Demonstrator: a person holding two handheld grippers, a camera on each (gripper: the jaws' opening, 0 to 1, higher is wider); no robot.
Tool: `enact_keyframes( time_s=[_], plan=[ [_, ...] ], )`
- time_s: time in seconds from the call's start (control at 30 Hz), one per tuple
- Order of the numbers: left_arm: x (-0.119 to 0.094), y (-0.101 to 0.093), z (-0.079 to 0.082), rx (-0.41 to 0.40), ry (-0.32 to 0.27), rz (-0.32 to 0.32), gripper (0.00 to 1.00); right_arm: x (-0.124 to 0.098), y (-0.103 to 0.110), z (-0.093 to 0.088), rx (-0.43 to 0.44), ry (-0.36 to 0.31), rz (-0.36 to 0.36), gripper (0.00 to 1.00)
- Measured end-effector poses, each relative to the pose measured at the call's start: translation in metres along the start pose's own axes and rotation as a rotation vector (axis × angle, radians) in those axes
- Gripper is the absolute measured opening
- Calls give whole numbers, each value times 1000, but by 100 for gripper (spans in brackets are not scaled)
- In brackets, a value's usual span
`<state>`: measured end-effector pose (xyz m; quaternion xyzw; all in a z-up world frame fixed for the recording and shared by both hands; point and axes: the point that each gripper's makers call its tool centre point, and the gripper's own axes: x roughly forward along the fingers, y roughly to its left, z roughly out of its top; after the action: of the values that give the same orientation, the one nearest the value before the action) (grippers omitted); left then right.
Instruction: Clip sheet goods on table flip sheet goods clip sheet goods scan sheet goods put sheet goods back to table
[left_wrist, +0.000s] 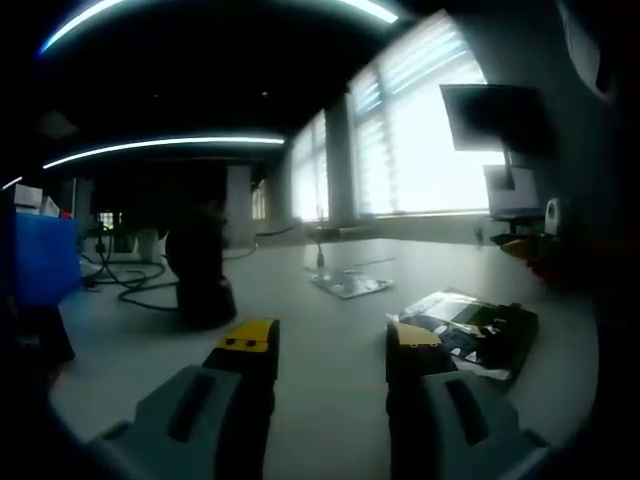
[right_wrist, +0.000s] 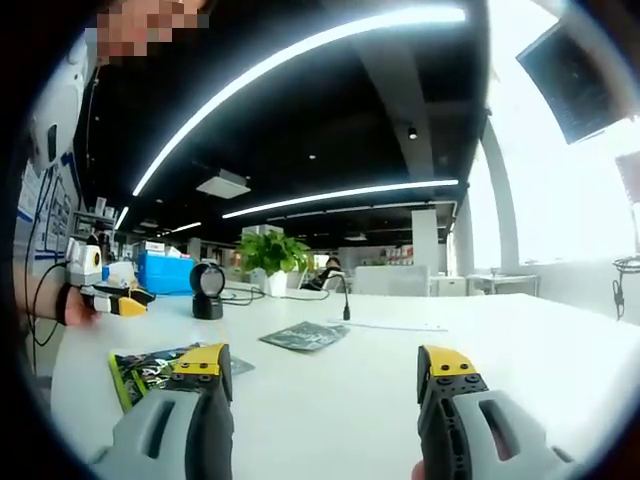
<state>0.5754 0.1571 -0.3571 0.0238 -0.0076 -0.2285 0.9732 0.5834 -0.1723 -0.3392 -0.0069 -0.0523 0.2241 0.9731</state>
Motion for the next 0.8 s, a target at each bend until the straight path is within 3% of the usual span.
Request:
enact_keyframes(
  time_s=[0.3,0.6,0.8],
  plan=[
    [0,0,0,2,1,1,35,1,0,-2,-1,8,-6,68],
    [0,0,-2,-7,8,1,35,5,15,-8,-93,61,4,64],
    [0,-1,-2,1,11,2,35,5,23,-5,-43,51,-7,63]
  ],
)
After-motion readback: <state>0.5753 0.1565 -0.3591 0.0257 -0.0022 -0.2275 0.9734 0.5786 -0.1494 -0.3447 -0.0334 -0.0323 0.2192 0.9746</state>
